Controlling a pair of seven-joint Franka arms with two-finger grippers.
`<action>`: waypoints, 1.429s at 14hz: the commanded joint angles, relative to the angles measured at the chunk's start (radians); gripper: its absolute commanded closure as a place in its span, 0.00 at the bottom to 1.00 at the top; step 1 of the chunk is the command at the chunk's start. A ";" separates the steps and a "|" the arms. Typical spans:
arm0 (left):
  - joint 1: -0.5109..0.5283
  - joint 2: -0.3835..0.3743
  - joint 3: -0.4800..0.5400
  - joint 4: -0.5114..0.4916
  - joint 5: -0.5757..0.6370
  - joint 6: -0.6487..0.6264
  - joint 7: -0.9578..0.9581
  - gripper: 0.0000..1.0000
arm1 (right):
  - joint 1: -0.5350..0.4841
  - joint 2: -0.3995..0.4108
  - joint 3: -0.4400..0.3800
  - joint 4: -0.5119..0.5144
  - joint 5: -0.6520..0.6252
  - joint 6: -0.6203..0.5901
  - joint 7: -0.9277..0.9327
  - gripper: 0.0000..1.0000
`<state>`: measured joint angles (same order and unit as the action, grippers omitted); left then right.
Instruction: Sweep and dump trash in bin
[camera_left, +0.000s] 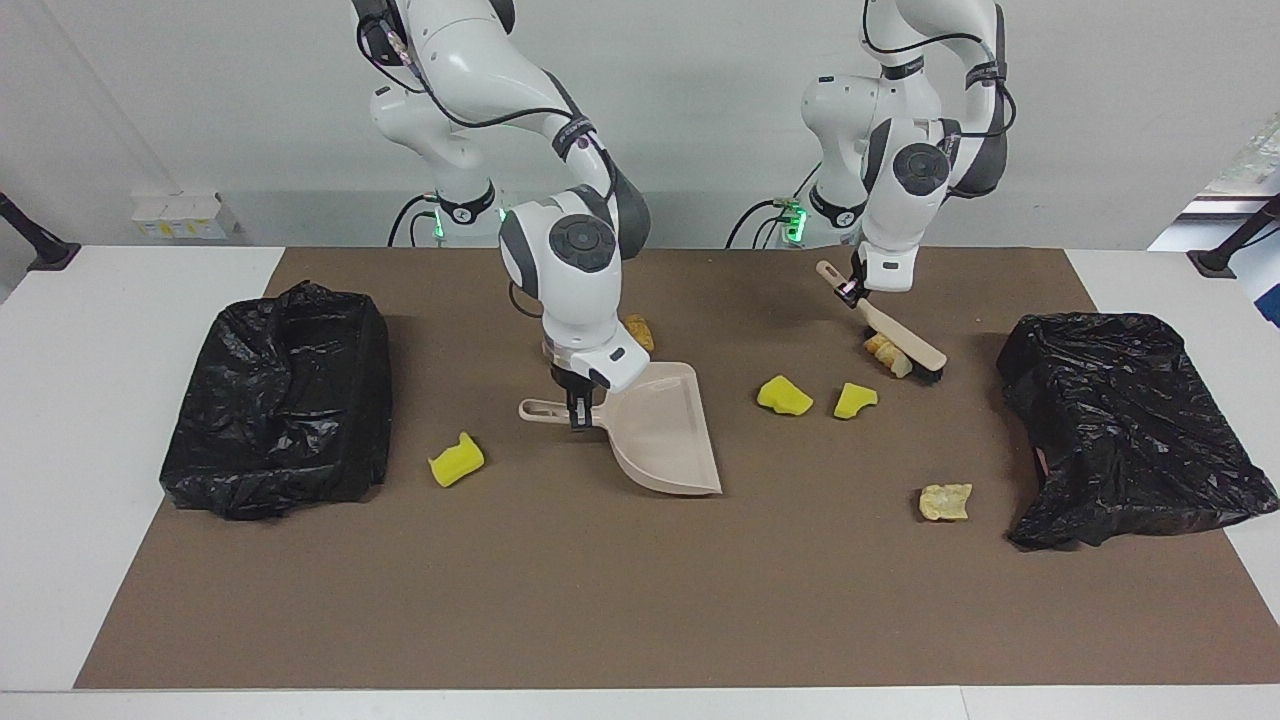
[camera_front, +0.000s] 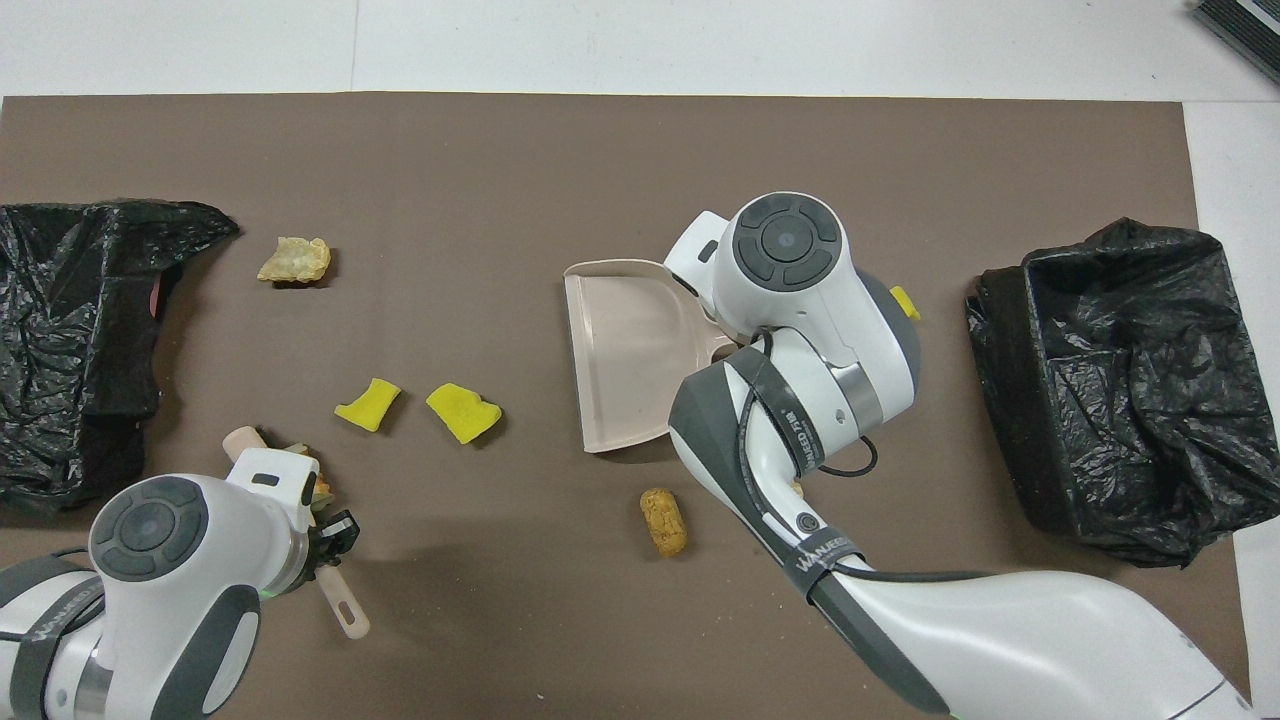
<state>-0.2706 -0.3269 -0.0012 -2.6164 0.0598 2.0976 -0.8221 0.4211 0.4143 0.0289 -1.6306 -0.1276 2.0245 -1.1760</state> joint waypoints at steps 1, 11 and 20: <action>-0.004 0.031 0.000 0.022 0.000 0.024 0.131 1.00 | -0.001 -0.012 0.005 -0.023 -0.020 0.016 -0.040 1.00; -0.174 0.338 -0.003 0.334 -0.230 0.081 0.416 1.00 | 0.018 -0.011 0.005 -0.041 -0.020 0.034 -0.004 1.00; -0.401 0.393 0.000 0.495 -0.351 0.107 0.405 1.00 | 0.019 -0.012 0.005 -0.041 -0.024 0.040 -0.001 1.00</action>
<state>-0.6609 0.0292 -0.0215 -2.1889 -0.2741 2.2251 -0.4255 0.4432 0.4143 0.0297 -1.6529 -0.1371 2.0324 -1.1851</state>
